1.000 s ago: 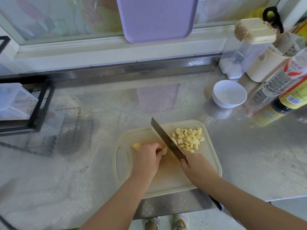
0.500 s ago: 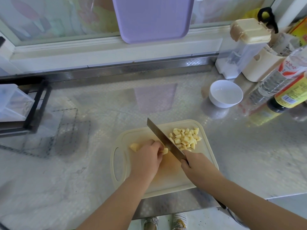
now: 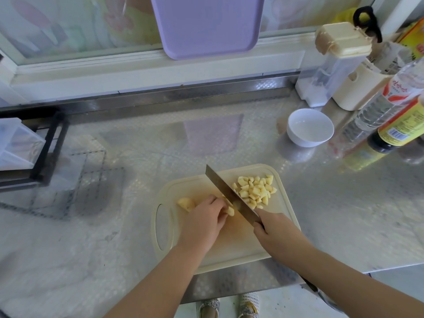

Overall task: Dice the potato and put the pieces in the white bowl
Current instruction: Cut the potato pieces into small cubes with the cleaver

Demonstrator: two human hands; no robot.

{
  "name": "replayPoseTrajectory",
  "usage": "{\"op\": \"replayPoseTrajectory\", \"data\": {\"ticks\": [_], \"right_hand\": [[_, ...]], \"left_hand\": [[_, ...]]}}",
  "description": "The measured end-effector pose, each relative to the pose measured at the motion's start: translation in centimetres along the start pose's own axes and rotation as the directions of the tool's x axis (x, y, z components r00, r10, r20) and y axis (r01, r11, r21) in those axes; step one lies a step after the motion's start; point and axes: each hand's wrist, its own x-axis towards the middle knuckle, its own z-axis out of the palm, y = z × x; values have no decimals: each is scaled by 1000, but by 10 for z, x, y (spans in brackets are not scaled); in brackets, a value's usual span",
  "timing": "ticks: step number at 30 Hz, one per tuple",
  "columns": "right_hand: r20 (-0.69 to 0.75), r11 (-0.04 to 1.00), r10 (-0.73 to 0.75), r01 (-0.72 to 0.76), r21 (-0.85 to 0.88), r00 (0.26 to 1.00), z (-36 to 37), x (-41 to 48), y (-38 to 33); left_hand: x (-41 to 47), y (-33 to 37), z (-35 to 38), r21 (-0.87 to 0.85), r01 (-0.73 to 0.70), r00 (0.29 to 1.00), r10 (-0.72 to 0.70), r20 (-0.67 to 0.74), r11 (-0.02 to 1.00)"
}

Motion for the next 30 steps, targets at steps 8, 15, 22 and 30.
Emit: {"op": "replayPoseTrajectory", "data": {"ticks": [8,15,22,30], "right_hand": [[18,1000,7,-8,8,1000,4,-3,2],[35,1000,14,-14,21,999,9,-4,1],[41,999,25,-26,26,999,9,-2,-1],[54,999,-10,13,-47,998,13,10,-5]], "left_hand": [[0,4,3,-2,43,999,-43,4,999],[-3,6,3,13,53,998,-53,-16,999],[-2,4,7,5,36,998,-36,-55,999],[-5,0,11,-17,24,994,-25,-103,1000]]}}
